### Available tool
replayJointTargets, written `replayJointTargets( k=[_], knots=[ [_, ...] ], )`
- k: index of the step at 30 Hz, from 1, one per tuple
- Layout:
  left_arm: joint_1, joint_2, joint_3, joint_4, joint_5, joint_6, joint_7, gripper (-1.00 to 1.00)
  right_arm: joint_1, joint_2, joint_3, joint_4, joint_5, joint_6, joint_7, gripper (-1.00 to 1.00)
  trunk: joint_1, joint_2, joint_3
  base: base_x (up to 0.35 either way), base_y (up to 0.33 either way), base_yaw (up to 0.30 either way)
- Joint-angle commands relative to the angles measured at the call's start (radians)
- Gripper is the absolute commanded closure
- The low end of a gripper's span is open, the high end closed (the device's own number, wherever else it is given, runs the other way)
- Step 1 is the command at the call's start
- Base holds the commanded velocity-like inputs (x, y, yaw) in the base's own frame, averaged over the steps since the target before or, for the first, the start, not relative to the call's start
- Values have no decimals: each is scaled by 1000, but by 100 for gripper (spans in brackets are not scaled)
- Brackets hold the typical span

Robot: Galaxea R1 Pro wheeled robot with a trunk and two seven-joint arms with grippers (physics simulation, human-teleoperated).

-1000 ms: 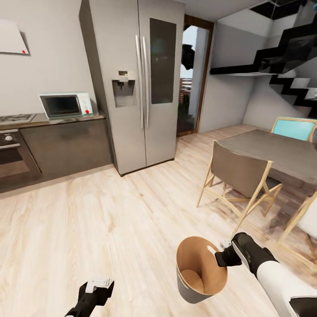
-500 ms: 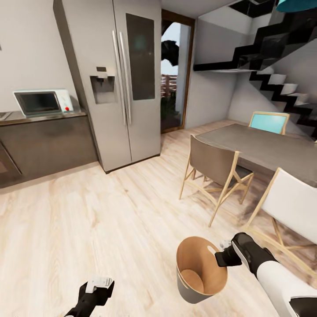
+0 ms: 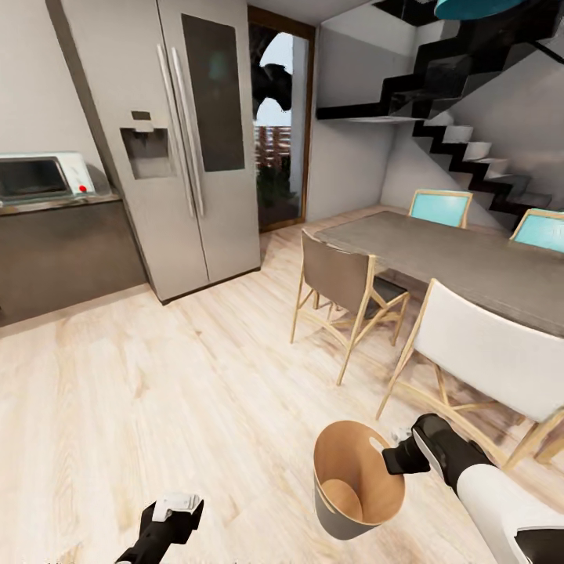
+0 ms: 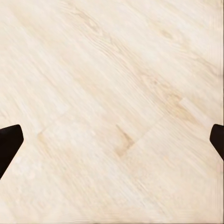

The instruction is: Put the three can of soda from the living room inside the tash can in the kitchen.

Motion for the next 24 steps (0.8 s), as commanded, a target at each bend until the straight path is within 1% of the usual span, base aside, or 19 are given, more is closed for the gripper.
replayJointTargets(
  k=[1,24],
  knots=[
    [0,0,0,0,0,0,0,-100,0,0,-3,0,-21,4,5,100,0,0,-1,-165,-257,-133],
    [0,0,0,0,2,0,0,-100,0,0,-3,0,-21,5,4,100,0,0,-31,-166,-256,-126]
  ],
)
